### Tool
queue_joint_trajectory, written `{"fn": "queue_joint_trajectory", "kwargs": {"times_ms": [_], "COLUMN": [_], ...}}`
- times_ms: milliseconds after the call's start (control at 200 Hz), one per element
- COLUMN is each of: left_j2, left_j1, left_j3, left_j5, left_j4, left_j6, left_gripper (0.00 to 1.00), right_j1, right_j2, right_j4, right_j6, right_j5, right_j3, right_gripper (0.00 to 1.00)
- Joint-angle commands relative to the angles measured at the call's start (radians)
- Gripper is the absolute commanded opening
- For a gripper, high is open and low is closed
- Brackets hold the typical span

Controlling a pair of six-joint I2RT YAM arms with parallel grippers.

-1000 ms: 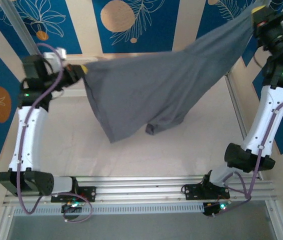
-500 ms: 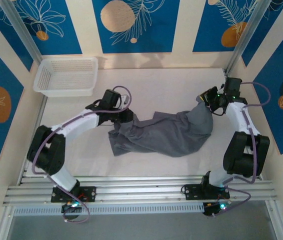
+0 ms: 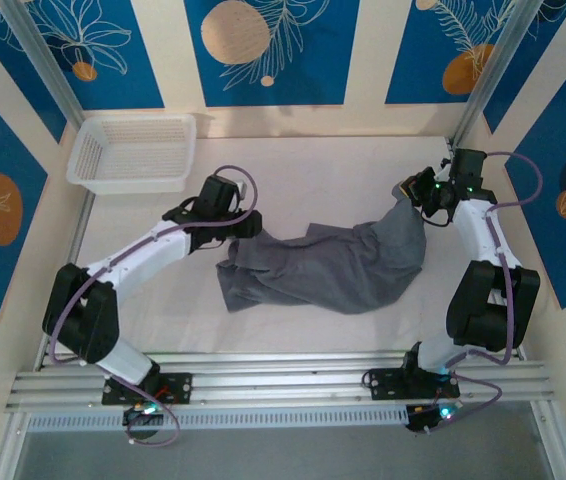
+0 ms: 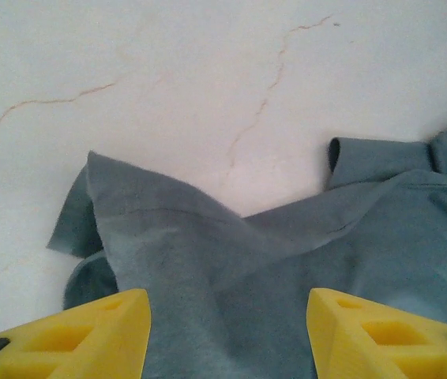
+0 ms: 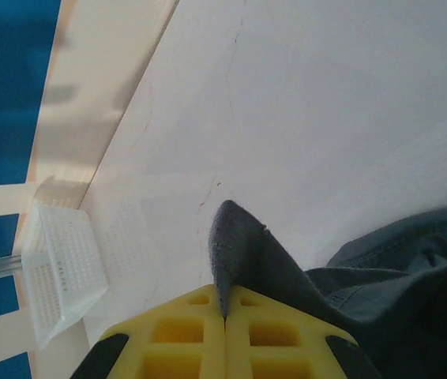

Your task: Fold the inside-out t-shirt

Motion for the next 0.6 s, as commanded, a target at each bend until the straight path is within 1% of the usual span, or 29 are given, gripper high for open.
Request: {"fn": "queue_joint_trajectory", "kwargs": {"times_ms": [0, 105, 145, 250, 335, 460, 545, 595], "left_j2": [0.01, 0.067, 0.089, 0.14, 0.176, 0.223, 0.221, 0.209], "left_j1": [0.016, 0.042, 0.057, 0.092, 0.113, 0.121, 0.122, 0.122], "left_j3": [-0.038, -0.036, -0.04, -0.061, -0.077, -0.057, -0.063, -0.069], "left_j5": [-0.019, 0.001, 0.027, 0.116, 0.182, 0.236, 0.265, 0.263], "left_j4": [-0.013, -0.001, 0.017, 0.109, 0.217, 0.284, 0.322, 0.324], "left_j6": [-0.038, -0.067, -0.078, -0.124, -0.154, -0.165, -0.171, -0.173], "left_gripper": [0.53, 0.52, 0.52, 0.54, 0.56, 0.56, 0.56, 0.55], "right_j1": [0.007, 0.009, 0.01, 0.011, 0.012, 0.015, 0.017, 0.016], "right_j2": [-0.026, -0.022, -0.023, -0.029, -0.03, -0.03, -0.032, -0.032], "right_j4": [-0.01, -0.021, -0.025, -0.032, -0.041, -0.054, -0.065, -0.071], "right_j6": [-0.017, -0.021, -0.024, -0.031, -0.03, -0.034, -0.043, -0.046], "right_j5": [-0.025, -0.034, -0.032, -0.024, -0.026, -0.026, -0.017, -0.016], "right_j3": [0.011, 0.021, 0.023, 0.026, 0.032, 0.044, 0.051, 0.053], "right_gripper": [0.0, 0.0, 0.0, 0.0, 0.0, 0.0, 0.0, 0.0]}}
